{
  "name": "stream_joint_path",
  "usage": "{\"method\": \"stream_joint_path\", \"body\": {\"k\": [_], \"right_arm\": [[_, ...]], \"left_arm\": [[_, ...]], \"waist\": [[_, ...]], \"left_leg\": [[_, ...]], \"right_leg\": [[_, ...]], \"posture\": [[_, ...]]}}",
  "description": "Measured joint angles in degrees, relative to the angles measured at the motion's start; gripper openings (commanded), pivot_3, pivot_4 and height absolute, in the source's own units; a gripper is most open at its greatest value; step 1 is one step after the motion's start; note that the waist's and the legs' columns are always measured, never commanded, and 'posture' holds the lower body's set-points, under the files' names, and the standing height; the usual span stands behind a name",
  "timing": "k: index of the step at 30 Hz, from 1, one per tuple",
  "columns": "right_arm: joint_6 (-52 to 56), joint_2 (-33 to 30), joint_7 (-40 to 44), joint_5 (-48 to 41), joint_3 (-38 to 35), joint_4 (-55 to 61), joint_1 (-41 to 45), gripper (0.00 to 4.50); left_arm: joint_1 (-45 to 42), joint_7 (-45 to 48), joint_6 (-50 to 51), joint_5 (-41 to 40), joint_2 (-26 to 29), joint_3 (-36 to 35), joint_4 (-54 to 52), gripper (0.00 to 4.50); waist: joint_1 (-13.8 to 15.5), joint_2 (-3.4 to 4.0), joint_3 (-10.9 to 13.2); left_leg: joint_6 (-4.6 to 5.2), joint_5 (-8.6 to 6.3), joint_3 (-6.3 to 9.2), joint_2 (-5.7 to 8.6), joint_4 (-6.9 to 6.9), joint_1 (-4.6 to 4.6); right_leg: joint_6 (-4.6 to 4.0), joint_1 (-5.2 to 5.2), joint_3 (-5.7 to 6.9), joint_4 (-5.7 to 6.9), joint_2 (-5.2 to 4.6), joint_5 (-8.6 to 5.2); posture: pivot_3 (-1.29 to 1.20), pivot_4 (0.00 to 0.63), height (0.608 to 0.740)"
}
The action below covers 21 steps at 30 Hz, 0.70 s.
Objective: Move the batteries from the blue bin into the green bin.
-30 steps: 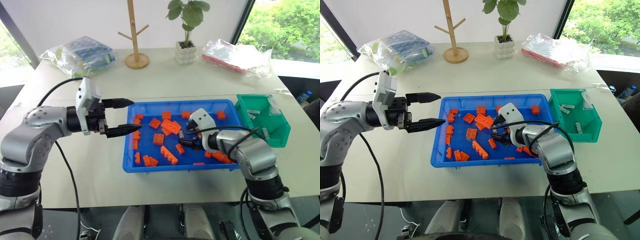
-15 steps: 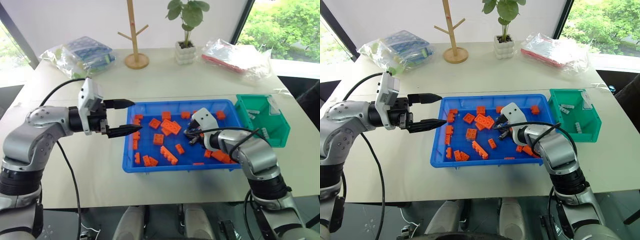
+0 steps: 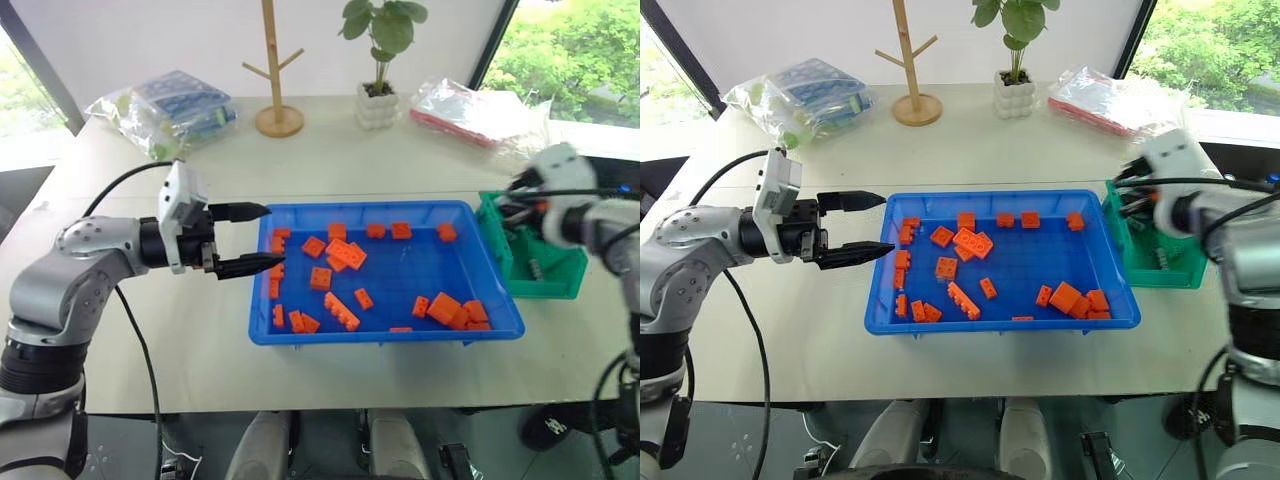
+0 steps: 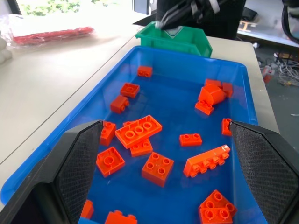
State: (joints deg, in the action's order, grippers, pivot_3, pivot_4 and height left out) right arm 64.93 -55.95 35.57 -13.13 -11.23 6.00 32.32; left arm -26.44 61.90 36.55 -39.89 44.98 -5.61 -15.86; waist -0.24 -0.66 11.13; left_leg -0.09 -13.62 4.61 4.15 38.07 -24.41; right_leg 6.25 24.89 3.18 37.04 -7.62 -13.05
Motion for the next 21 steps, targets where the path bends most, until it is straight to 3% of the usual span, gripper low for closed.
{"method": "stream_joint_path", "body": {"k": [3, 9, 15, 21], "right_arm": [[-2.12, -0.40, 0.09, 0.41, -1.07, -3.09, -2.49, 0.04], [-7.36, 1.99, -0.12, 0.15, -1.30, -4.78, -5.82, 2.99], [-14.80, 0.74, 5.67, -3.05, -6.74, 0.99, -14.48, 2.99], [-18.19, -1.73, 22.18, -10.39, -23.11, 10.34, -35.05, 2.99]], "left_arm": [[-0.23, 0.11, -0.02, 0.28, -0.77, 0.53, 0.12, 4.50], [-1.87, 0.71, -0.57, 0.90, -1.53, 1.60, 1.45, 4.50], [-2.51, 2.00, -1.05, 1.29, -1.31, 2.24, 2.52, 4.50], [-1.30, 2.86, -0.95, 1.46, 0.26, 1.42, 3.77, 4.50]], "waist": [[-0.51, 0.00, 0.00], [-0.40, 0.03, 0.01], [0.35, 0.03, 0.01], [1.11, 0.02, 0.01]], "left_leg": [[0.00, 0.00, -0.04, -0.02, 0.00, 0.02], [0.00, 0.00, -0.08, -0.02, 0.03, 0.02], [0.04, -0.02, -0.04, -0.01, 0.02, -0.02], [0.07, -0.04, -0.02, -0.01, 0.08, 0.05]], "right_leg": [[0.00, 0.00, -0.02, 0.00, -0.01, 0.00], [0.00, 0.01, -0.04, 0.01, -0.02, 0.01], [0.03, 0.01, -0.03, 0.00, 0.00, -0.01], [0.06, -0.17, 0.00, -0.11, 0.00, -0.03]], "posture": [[0.00, 0.150, 0.693], [0.00, 0.150, 0.693], [0.00, 0.150, 0.693], [0.00, 0.150, 0.693]]}}
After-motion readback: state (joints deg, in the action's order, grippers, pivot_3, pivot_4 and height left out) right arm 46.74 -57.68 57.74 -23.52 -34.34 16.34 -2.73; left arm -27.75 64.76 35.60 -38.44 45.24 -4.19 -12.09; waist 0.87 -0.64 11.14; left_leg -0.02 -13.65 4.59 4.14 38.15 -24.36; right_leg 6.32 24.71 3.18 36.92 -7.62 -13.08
